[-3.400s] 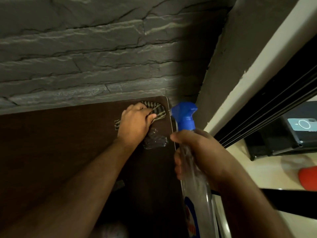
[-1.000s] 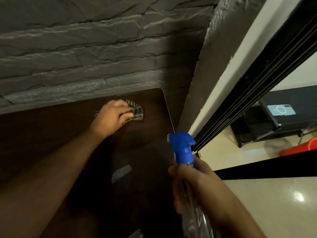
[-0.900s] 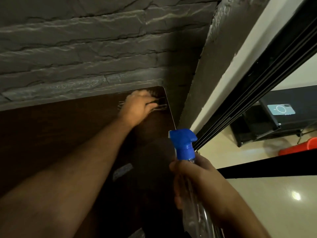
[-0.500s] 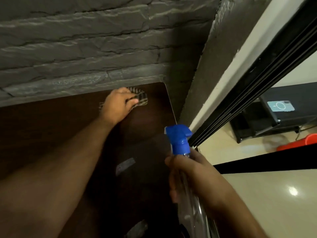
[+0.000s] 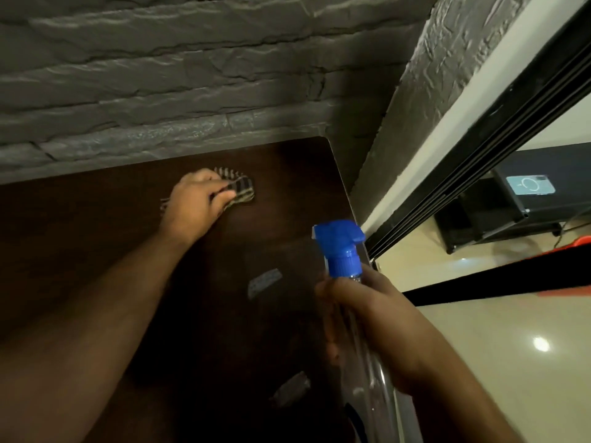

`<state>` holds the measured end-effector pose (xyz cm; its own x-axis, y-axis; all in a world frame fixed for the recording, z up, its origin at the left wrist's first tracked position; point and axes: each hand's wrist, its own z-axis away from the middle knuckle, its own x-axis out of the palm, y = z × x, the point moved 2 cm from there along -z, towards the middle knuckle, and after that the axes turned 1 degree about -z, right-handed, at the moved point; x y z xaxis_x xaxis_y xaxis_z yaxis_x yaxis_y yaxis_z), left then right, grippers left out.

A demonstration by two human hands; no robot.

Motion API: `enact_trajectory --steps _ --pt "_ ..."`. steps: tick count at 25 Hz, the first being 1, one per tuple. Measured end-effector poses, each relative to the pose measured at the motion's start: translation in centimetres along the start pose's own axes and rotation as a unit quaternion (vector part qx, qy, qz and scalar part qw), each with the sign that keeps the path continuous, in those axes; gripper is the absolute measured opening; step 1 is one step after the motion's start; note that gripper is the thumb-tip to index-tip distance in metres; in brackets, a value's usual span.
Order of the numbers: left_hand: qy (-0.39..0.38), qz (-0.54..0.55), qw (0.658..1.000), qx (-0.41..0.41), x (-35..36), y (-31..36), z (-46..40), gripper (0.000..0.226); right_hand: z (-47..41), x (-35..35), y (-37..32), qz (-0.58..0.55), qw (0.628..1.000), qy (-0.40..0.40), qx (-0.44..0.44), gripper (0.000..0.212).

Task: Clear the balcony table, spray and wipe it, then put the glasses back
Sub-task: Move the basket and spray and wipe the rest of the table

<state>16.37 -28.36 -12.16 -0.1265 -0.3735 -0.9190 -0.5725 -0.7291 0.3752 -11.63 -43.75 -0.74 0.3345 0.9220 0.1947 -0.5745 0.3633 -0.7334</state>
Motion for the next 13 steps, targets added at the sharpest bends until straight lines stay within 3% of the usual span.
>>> enact_trajectory --steps 2,5,7,10,13 --pt "0.004 0.002 1.0 0.007 1.3 3.5 0.3 0.033 0.4 1.2 1.2 -0.008 1.0 0.004 0.002 0.039" --pt "-0.097 0.032 0.984 0.146 2.6 9.4 5.1 0.029 1.5 3.0 2.7 0.001 1.0 0.004 0.007 0.038" --pt "-0.095 0.034 0.979 0.178 1.9 7.4 6.9 0.03 2.3 3.7 3.4 0.004 1.0 0.0 0.013 0.038" --pt "-0.01 0.028 0.997 0.067 -0.4 1.7 5.5 0.036 3.1 4.0 4.1 -0.003 0.999 -0.016 0.032 0.041" --pt "0.029 0.014 0.999 0.008 -0.1 0.6 4.4 0.029 3.1 4.1 4.5 0.011 0.999 -0.022 0.029 0.035"
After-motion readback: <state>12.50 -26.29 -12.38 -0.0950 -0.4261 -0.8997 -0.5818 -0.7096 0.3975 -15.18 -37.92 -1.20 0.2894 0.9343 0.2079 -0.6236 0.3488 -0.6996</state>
